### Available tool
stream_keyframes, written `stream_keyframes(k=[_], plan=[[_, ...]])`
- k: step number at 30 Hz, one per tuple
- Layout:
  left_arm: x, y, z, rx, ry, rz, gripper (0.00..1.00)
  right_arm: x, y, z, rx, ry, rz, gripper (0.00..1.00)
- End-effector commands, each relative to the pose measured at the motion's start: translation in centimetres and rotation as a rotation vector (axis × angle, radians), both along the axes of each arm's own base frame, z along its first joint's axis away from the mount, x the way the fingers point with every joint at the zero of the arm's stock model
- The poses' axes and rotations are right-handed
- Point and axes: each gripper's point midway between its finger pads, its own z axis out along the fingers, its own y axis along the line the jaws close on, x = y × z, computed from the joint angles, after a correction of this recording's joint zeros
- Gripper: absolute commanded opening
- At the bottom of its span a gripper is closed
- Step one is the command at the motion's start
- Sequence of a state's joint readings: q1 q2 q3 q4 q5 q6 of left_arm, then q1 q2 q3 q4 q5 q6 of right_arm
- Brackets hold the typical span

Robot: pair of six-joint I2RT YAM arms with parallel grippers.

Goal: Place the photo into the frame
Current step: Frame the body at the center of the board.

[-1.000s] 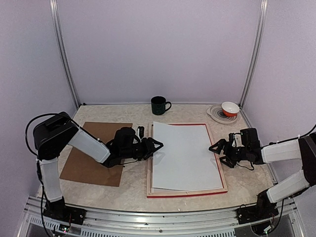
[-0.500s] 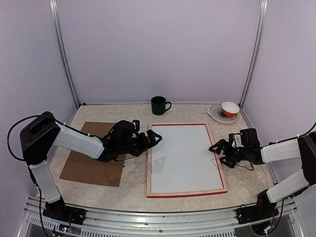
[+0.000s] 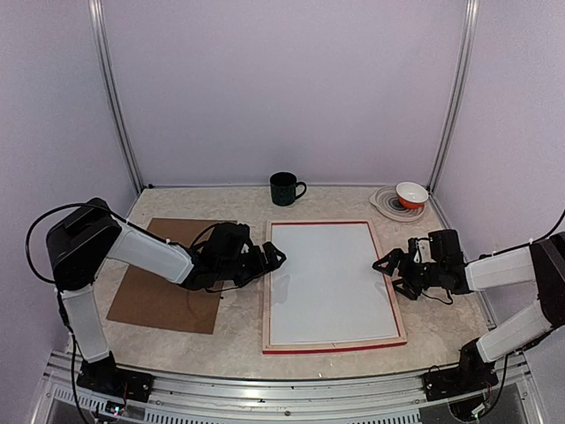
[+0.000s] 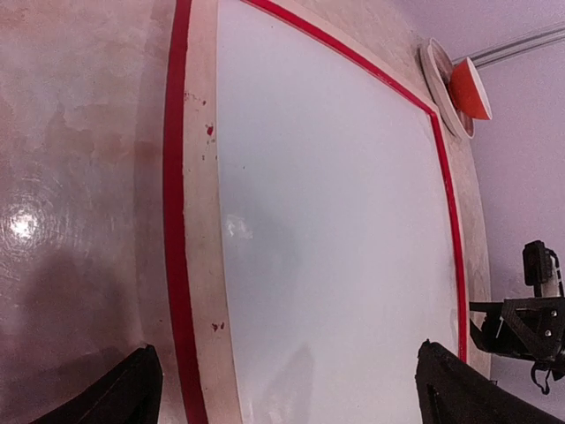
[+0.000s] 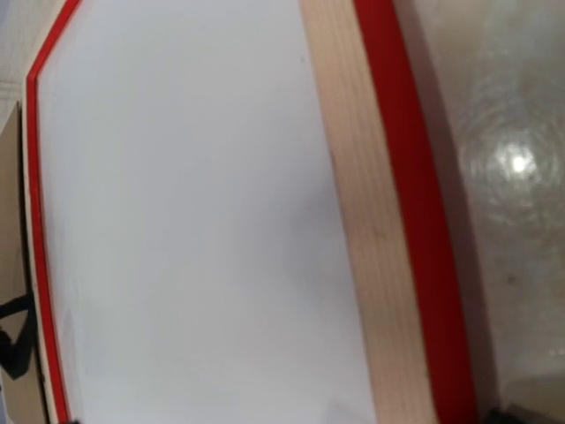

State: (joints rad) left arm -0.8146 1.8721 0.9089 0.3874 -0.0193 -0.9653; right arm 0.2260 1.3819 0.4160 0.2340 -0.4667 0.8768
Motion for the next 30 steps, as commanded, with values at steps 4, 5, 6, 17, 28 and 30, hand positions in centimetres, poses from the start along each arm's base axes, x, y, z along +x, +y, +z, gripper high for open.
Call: stream_keyframes(k=[4,5,6,17,28,30], plan=[[0.9,0.6,-1.0,0.035,0.018,0.022,0.99,-0.2,0.7,-1.0,0.005,0.028,0.014,0.99],[0.9,0.6,-1.0,0.036,0.018,0.025,0.99,-0.3,0.9,-1.1,0.005,0.03,0.016,0.99],[0.9,0.8,-1.2,0.044,0.023,0.031,0.99,-0.3,1.0,-1.2,0.007,0.032,0.017,0.99],[1.3,0.1,-1.8,0.018,0.031,0.014,0.99,0.2,3.1,-1.0,0.014,0.026,0.052,0.99],[3.0,1.8,-0.6,0.008,0.013,0.06,0.99,1.9,5.4,-0.4,0.034,0.014,0.082,0.99],[3.2,2.4,-0.5,0.021,0.008,0.071,0.99,2.0,5.8,-0.4,0.034,0.011,0.086,0.99]])
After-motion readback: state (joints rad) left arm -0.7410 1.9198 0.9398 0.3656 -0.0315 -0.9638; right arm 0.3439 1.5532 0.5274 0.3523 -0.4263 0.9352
